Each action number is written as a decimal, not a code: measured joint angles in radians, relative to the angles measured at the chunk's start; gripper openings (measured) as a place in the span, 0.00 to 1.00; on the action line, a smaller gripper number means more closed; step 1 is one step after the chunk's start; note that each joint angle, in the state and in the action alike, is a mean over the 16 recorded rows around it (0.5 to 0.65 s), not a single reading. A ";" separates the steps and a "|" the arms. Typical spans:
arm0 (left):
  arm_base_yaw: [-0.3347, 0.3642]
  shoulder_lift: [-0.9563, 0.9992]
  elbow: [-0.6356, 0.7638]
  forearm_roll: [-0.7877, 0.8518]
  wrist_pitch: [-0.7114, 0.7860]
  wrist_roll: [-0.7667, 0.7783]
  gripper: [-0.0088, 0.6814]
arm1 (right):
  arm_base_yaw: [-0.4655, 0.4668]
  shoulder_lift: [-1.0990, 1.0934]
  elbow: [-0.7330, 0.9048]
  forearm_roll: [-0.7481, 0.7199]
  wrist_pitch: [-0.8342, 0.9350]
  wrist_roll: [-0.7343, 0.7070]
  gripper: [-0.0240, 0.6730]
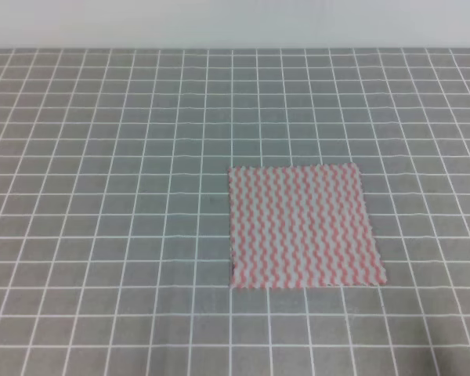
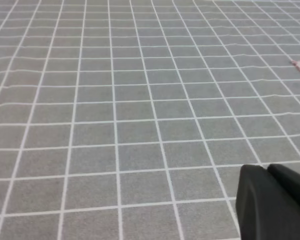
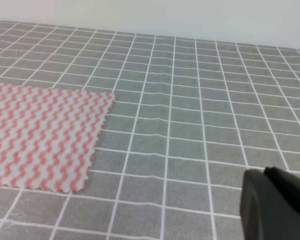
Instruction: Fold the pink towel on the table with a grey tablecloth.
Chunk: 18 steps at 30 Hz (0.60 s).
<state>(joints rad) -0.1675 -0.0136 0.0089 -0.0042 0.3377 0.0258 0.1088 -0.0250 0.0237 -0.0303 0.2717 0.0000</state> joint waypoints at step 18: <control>0.000 -0.014 0.009 0.005 -0.049 0.000 0.01 | 0.000 -0.002 -0.002 0.014 -0.002 0.000 0.01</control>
<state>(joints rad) -0.1677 -0.0271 0.0178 0.0004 0.2889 0.0262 0.1089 -0.0271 0.0220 -0.0163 0.2699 0.0000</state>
